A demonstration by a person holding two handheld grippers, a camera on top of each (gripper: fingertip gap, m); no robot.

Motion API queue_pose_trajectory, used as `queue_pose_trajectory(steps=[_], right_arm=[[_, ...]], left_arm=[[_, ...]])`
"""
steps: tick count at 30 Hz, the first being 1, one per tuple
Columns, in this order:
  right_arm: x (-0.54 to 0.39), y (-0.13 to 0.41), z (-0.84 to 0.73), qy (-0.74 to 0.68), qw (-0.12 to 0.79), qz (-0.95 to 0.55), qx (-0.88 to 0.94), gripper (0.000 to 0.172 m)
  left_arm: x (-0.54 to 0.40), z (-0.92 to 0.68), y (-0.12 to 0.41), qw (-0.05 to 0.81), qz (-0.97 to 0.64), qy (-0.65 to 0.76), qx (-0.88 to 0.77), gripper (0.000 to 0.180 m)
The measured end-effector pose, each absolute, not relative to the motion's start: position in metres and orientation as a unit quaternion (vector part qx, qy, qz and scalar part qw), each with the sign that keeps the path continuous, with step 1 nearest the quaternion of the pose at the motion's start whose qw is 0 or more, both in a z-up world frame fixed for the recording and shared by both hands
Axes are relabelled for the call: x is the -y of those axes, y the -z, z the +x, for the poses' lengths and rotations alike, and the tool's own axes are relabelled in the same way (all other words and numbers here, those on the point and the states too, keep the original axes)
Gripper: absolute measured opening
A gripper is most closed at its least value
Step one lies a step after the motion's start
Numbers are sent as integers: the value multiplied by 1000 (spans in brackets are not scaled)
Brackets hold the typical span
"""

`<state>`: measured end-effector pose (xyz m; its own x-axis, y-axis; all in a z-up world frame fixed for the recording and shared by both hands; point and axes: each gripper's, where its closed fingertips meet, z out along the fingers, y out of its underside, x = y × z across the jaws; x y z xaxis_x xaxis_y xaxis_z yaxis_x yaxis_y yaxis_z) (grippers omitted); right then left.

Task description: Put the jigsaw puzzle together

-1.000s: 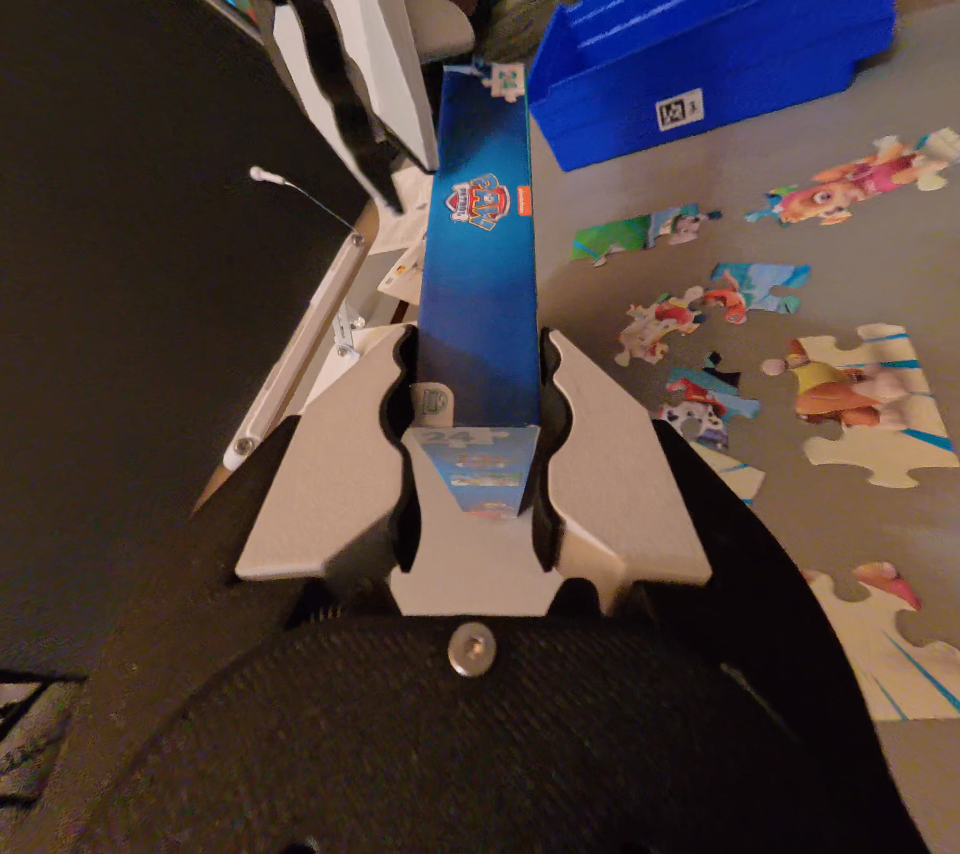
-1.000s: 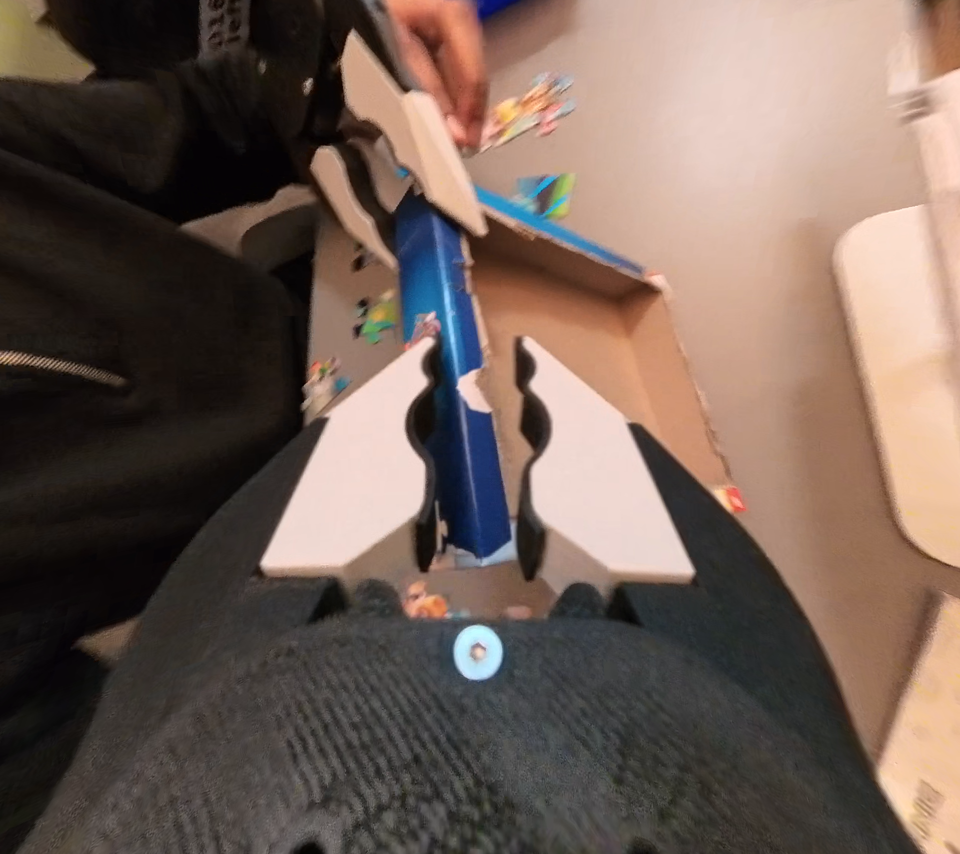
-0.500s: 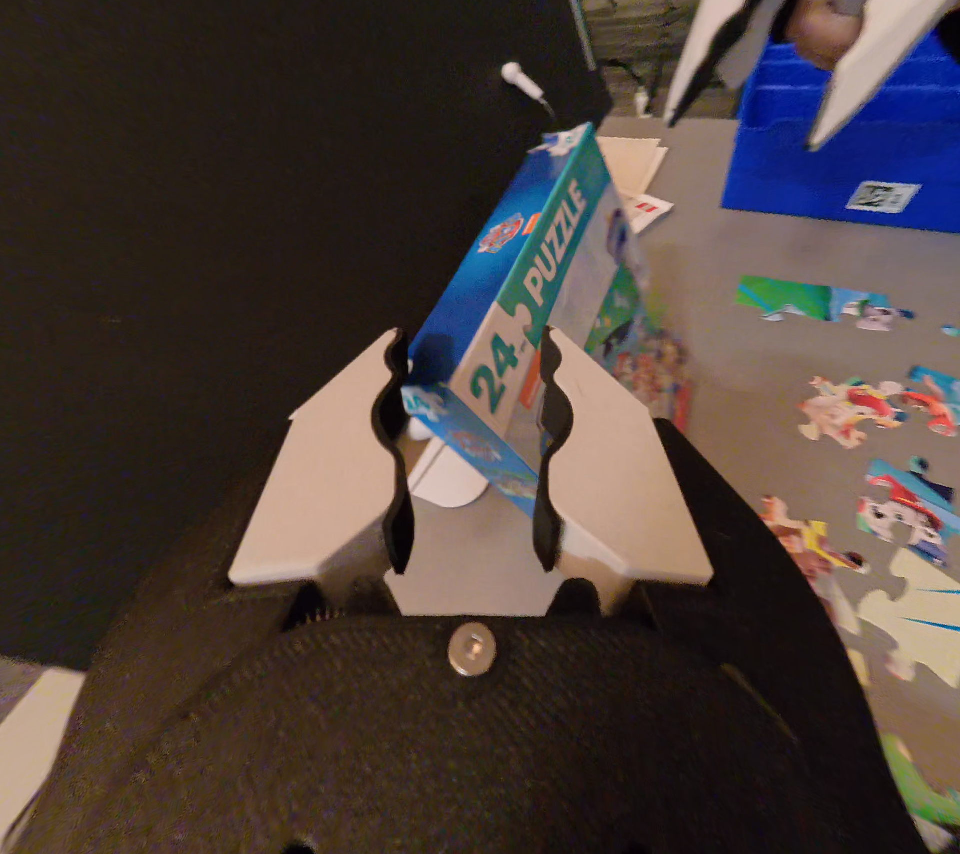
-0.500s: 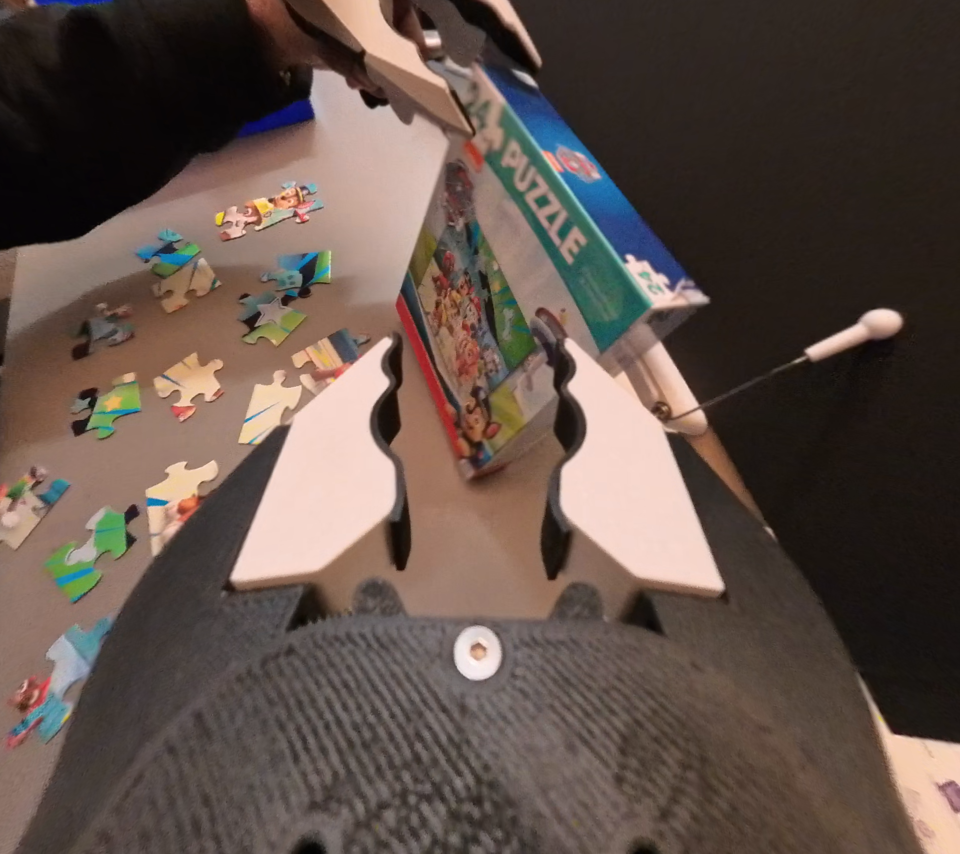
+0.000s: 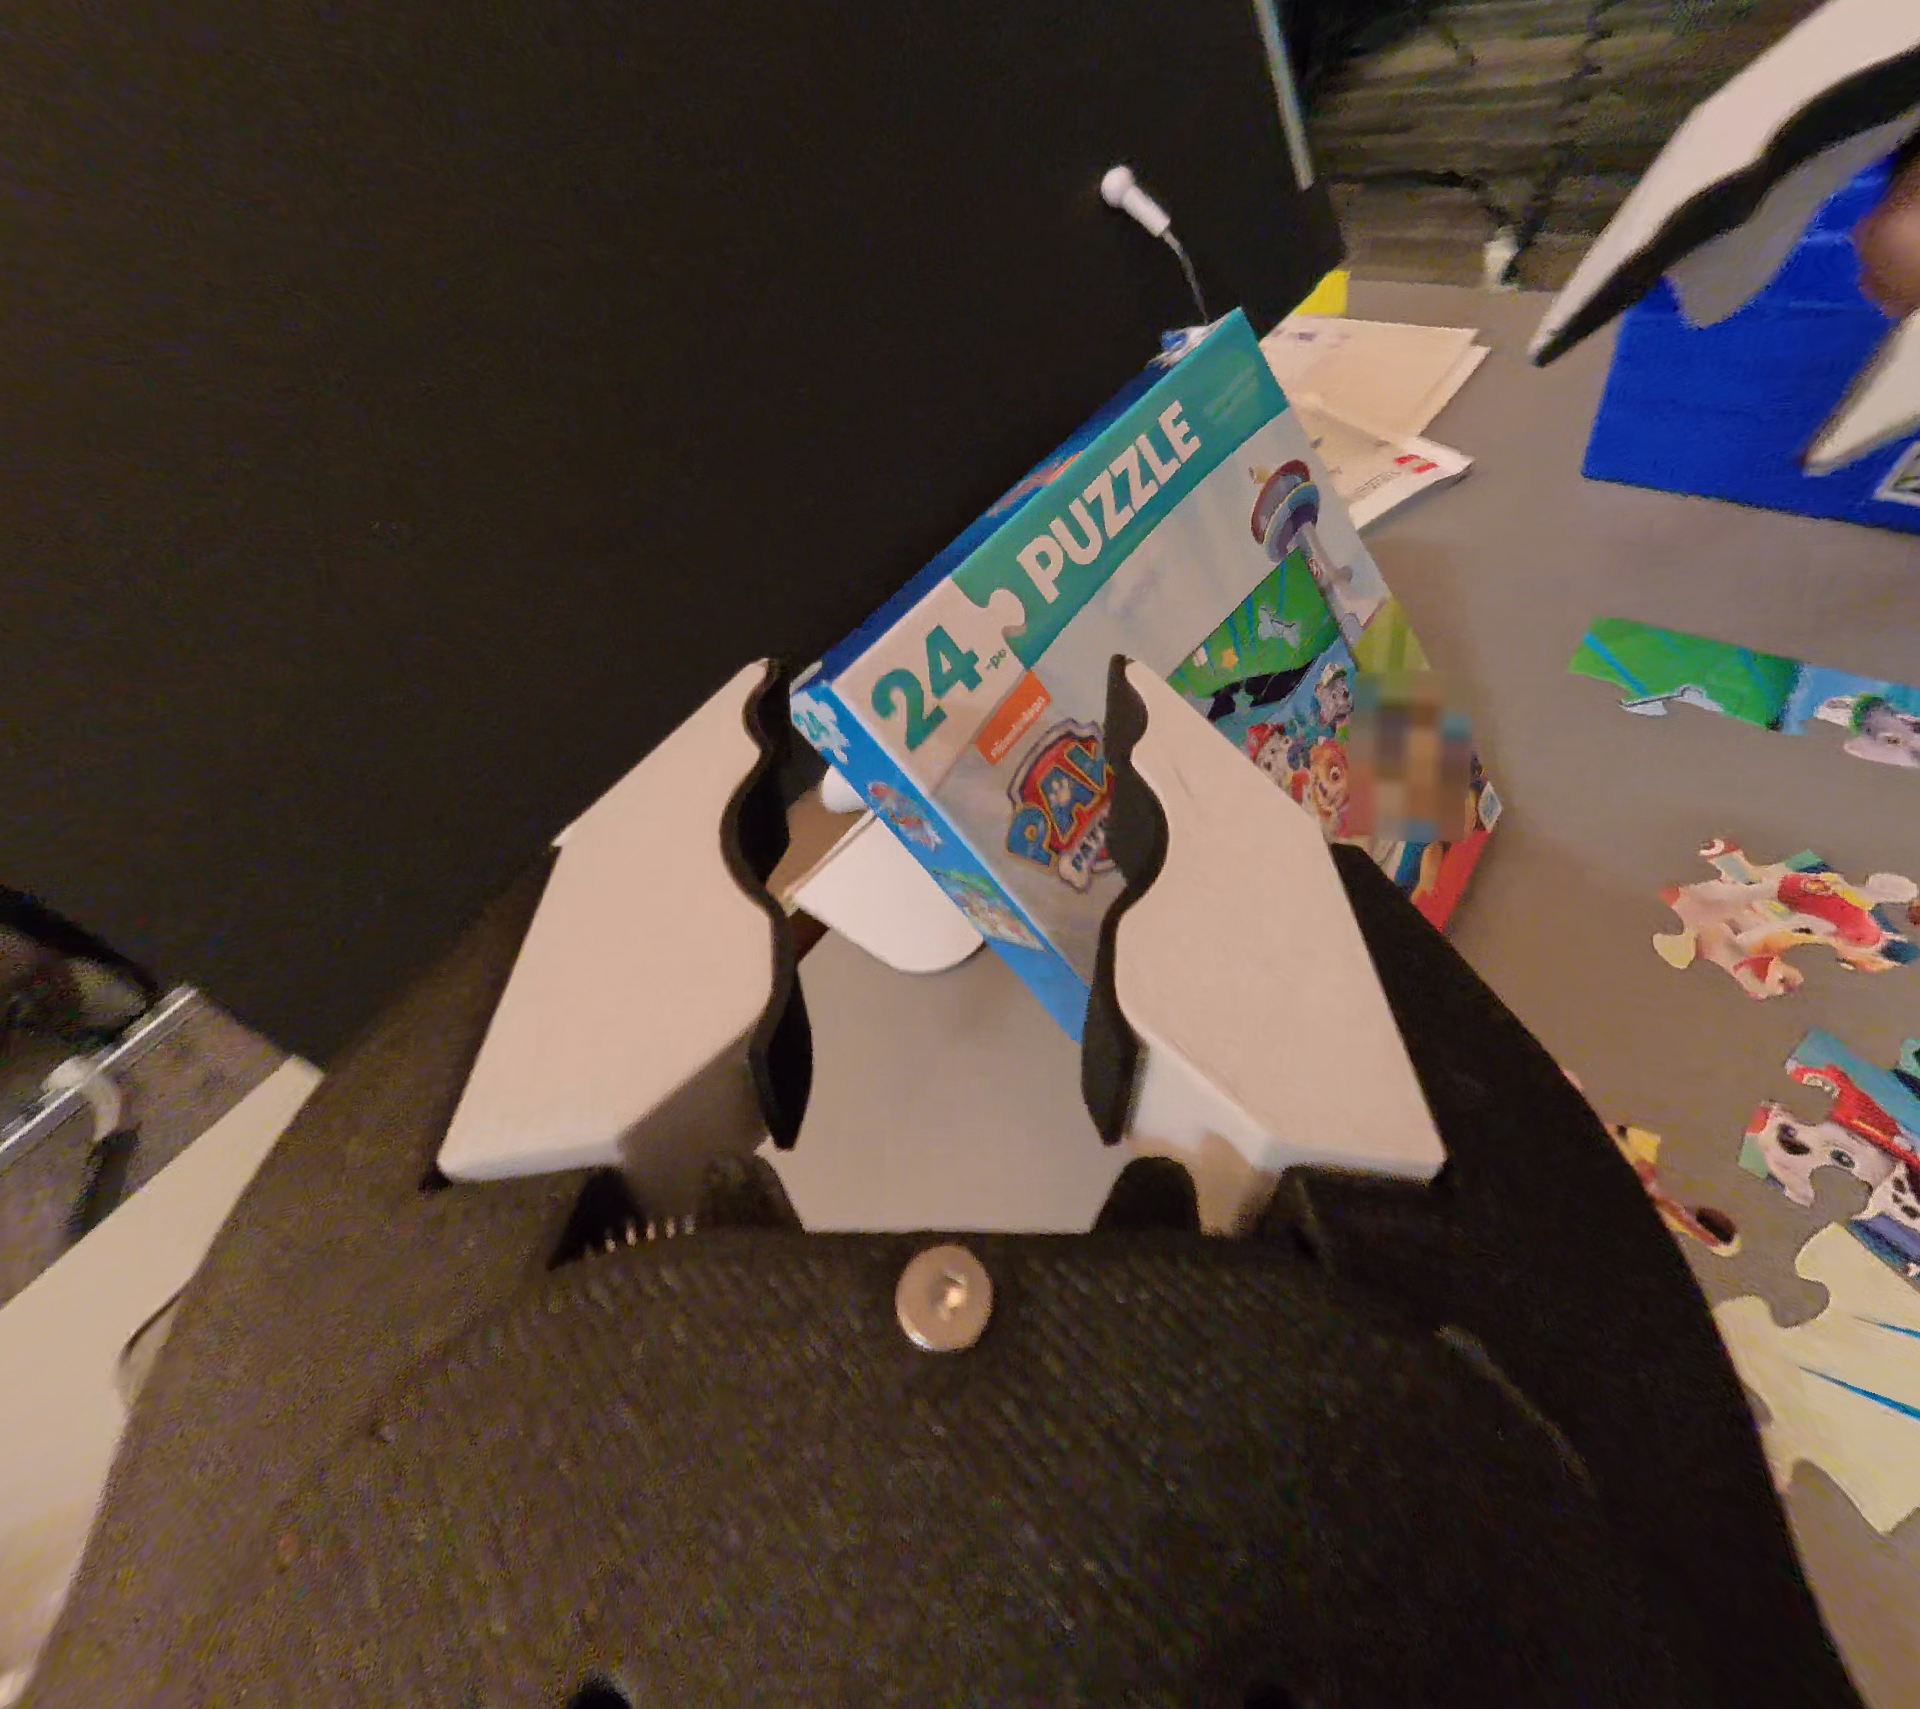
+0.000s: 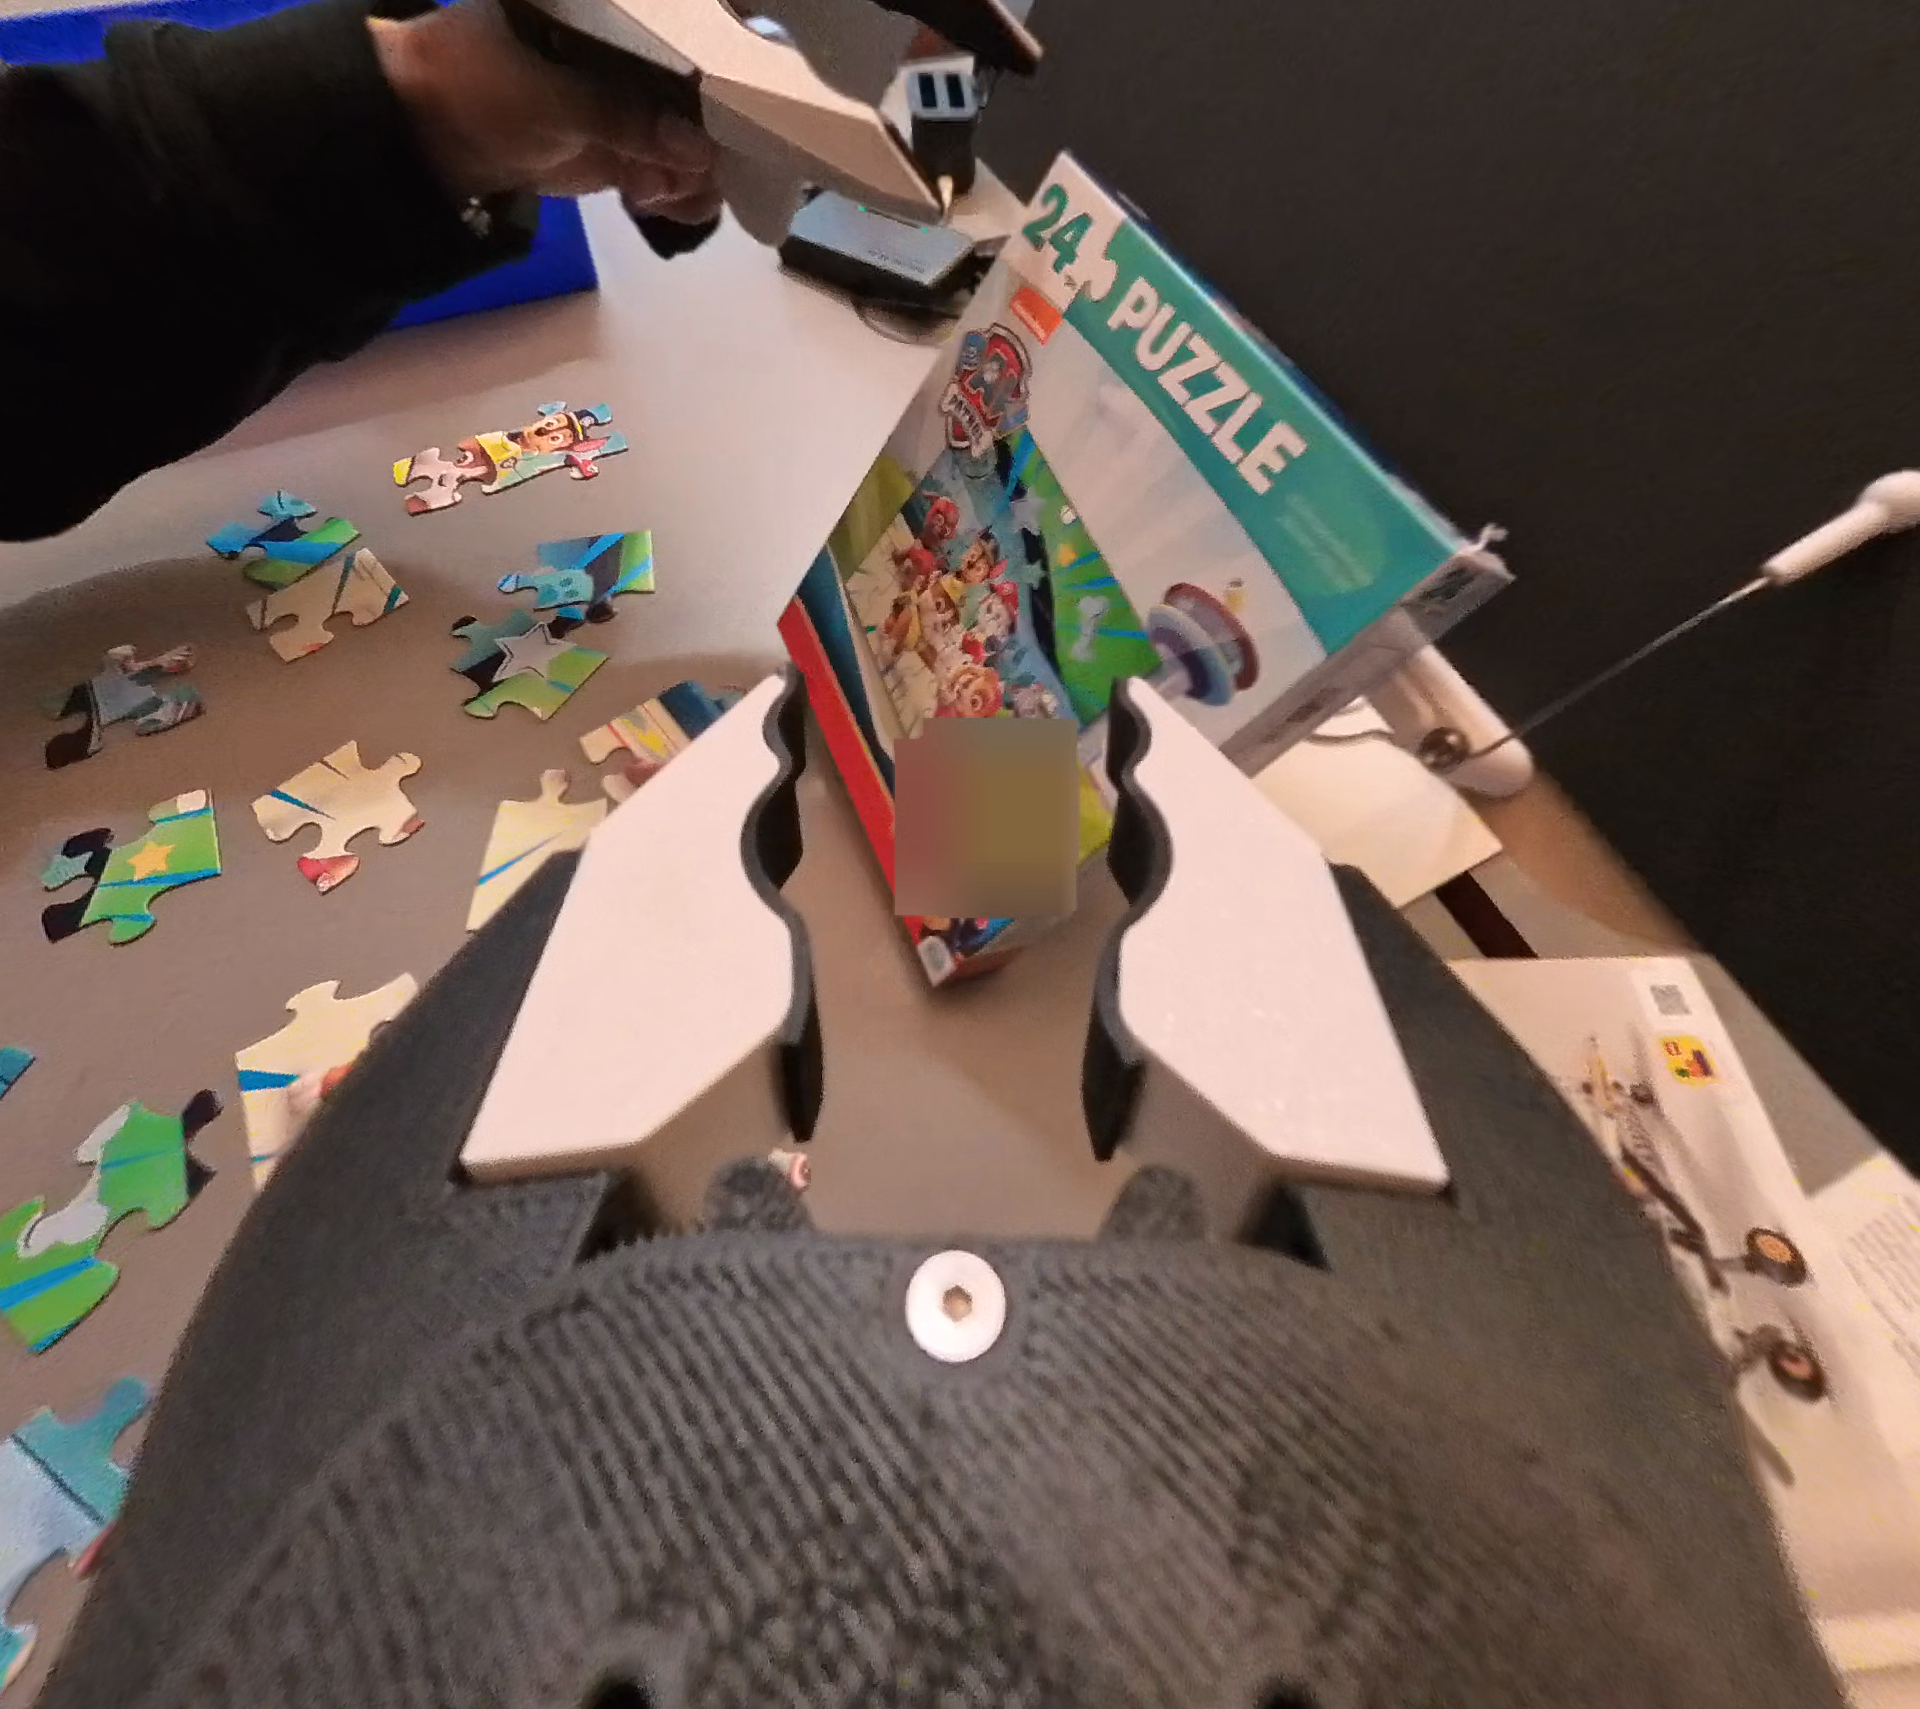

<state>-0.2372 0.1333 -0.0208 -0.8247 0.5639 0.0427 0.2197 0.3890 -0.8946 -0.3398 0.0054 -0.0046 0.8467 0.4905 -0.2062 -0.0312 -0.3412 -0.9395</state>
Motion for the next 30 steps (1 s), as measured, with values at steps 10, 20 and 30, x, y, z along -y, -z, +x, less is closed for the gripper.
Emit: queue_pose_trajectory(steps=[10,20,30], right_arm=[[-90,83,-145,-415,310,-238,822,62],[-82,71,-65,-502,332,-284,746,54],[-133,56,-17,-547,331,-341,689,64]], left_arm=[[23,-268,70,306,-842,-409,175,72],[-81,-238,114,178,-919,-350,42,68],[-133,-179,155,145,-976,-161,32,60]])
